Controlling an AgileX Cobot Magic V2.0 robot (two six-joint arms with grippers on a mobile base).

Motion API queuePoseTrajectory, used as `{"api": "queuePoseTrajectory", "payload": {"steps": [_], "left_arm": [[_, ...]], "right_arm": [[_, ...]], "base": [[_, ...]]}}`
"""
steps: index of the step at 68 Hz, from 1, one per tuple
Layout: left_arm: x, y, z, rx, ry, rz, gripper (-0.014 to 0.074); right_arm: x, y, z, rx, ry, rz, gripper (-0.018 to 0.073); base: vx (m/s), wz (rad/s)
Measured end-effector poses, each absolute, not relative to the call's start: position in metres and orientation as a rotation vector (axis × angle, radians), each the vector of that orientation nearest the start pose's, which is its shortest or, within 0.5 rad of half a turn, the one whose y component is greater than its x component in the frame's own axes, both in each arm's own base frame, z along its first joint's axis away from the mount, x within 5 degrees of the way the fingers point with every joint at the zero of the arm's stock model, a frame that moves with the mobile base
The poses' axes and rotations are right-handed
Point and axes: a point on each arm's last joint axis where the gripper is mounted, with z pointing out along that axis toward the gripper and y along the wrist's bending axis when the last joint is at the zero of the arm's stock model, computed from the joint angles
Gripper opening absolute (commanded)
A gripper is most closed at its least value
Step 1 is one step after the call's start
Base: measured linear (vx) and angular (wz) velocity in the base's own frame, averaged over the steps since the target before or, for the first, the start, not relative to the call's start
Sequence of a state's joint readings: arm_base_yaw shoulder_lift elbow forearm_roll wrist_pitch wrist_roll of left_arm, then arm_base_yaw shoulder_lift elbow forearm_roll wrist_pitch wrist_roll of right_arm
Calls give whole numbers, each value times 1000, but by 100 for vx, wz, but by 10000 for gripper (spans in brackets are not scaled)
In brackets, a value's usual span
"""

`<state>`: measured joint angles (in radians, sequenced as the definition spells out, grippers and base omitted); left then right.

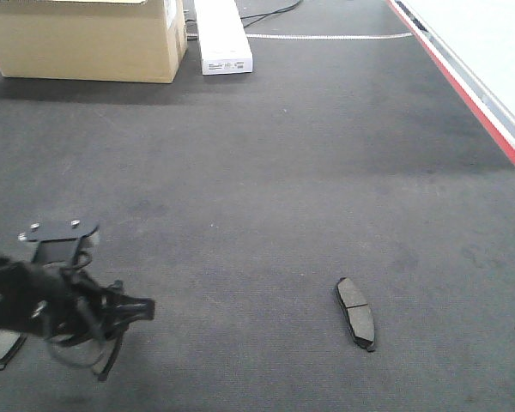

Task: Move and align brake pads A on conveyor
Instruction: 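Lower the left gripper and release its brake pad onto the belt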

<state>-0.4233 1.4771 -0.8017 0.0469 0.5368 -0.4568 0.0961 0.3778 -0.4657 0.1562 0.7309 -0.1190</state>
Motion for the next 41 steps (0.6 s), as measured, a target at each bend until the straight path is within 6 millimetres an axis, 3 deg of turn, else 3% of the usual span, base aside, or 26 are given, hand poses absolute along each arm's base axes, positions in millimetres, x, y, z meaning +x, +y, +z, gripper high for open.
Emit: {"api": "queuePoseTrajectory", "payload": {"steps": [19, 41], "left_arm": [[284, -125, 185, -17, 2797, -172, 137], [297, -130, 164, -10, 2871, -117, 366]], "right_arm": [[71, 16, 281, -166, 2115, 166, -4], [71, 16, 281, -166, 2115, 166, -4]], "base": [[0, 0], [0, 0]]}}
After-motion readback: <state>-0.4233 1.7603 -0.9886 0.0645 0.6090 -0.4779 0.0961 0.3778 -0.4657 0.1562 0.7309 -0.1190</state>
